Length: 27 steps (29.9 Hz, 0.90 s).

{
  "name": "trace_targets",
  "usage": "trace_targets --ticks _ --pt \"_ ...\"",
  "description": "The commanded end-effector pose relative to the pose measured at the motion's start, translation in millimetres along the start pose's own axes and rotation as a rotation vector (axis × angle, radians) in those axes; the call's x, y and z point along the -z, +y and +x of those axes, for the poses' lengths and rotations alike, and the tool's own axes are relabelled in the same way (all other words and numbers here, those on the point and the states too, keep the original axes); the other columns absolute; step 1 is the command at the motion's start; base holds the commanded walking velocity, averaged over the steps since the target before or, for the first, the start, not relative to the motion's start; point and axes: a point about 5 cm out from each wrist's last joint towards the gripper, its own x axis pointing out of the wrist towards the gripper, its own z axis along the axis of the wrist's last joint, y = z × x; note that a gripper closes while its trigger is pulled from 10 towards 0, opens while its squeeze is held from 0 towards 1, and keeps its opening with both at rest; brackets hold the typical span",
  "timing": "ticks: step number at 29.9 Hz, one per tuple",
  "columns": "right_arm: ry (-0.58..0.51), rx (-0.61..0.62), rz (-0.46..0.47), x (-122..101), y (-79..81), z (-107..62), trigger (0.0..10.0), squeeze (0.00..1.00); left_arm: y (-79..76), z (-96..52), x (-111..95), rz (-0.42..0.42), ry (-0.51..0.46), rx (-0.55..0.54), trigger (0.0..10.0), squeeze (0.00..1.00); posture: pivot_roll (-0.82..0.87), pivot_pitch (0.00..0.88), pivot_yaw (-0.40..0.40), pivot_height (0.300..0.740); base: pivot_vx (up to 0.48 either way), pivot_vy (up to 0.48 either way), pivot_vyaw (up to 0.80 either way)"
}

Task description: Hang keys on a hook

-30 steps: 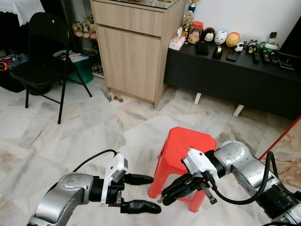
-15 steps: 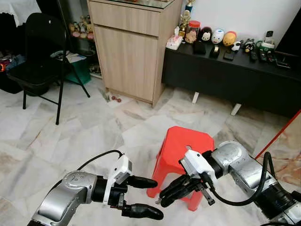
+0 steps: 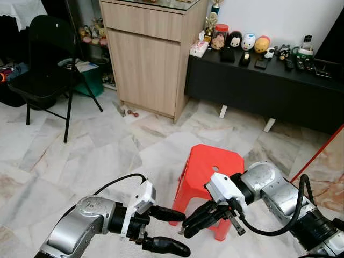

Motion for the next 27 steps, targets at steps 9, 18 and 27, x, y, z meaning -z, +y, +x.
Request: trace_targets --ticks 9,18,27 --pt "0.008 0.008 -0.025 -2.7 -3.0 -2.6 10.0 0.00 -1.6 9.5 -2.7 0.026 0.019 0.028 3.2 0.00 0.07 0.029 -0.100 0.740 0.000 0.000 0.00" --pt "0.005 0.009 -0.025 -3.1 -3.2 -2.4 10.0 0.00 -1.8 15.0 -2.6 0.022 0.014 0.034 5.9 0.00 0.06 0.036 -0.100 0.740 0.000 0.000 0.00" --pt "0.003 0.025 -0.031 -4.1 -5.9 -3.8 10.0 0.00 -1.9 17.8 -2.8 0.017 0.006 0.037 1.6 0.00 0.06 0.040 -0.099 0.740 0.000 0.000 0.00"
